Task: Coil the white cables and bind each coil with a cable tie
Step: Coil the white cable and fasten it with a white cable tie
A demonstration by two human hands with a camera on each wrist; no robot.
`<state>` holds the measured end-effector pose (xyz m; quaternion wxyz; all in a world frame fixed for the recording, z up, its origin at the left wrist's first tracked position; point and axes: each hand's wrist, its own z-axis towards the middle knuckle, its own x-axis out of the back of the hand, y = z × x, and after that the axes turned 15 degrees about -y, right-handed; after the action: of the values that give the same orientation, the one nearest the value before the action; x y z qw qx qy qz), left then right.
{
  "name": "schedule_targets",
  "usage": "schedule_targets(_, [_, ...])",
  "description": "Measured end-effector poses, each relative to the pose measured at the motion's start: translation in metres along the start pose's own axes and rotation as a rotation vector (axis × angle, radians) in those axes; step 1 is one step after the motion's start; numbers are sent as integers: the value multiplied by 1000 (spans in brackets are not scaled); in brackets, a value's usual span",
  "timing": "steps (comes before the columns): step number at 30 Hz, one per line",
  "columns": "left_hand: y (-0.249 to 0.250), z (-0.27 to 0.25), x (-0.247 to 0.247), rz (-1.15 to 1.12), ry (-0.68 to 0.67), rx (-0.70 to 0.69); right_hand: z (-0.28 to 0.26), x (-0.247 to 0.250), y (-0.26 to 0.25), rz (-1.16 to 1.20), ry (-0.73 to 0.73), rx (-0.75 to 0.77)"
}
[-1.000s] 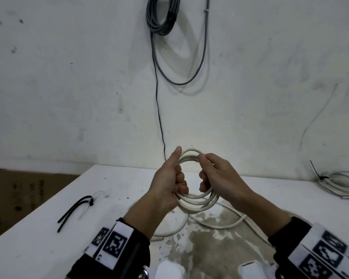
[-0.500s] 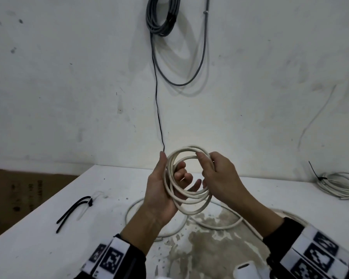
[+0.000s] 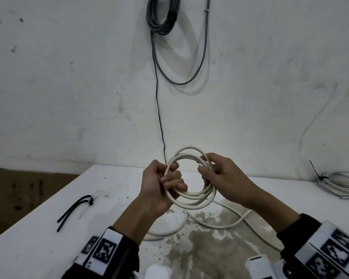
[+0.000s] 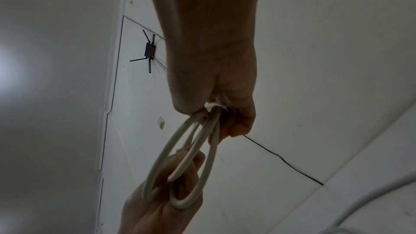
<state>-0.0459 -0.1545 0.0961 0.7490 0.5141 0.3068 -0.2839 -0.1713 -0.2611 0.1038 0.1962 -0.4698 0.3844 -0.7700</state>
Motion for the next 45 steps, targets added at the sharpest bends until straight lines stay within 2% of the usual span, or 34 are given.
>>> schedule_targets(2, [1,2,-3,75,18,29,-1,0,1,-34,5,-17])
schedule_targets(6, [-6,4,-8,213,101,31,1,-3,3,-143,131,11])
schedule_targets(8, [-8,4,-9,253,141,22,0,-3,3,-162,117,25])
schedule_targets(12, [-9,3,-11,275,192,-25,-5,-2,4,-46,23,75])
schedule_targets(14, [-8,4,-11,267,197,-33,-6,-5,6,-99,43,107])
schedule_targets(17, [-2,6,-7,244,154,34,-6,-7,6,-199,42,85])
schedule_targets(21, [16,4,-3,245,21,237,-13,-4,7,-112,-72,78])
schedule_targets(24, [22,4,-3,272,-1,325,-12,-2,10,-157,-64,109])
schedule_targets(28, [18,6,1,371,22,331,-10,0,7,-238,-34,149])
schedule_targets(32, [18,3,1,422,-31,307,-11,6,7,-264,-14,163])
schedule_targets(35, [24,0,-1,500,-77,371,-15,9,7,-300,-51,169])
schedule_targets(37, [22,1,-3,661,-62,423,-16,8,6,-338,-92,198])
schedule_targets(40, [10,4,-6,928,-13,360,-15,7,7,-399,-97,211])
schedule_targets(43, [4,4,-7,984,-6,195,-14,5,9,-405,-117,194])
schedule_targets(45, [4,4,-6,977,29,141,-15,3,9,-353,-116,169])
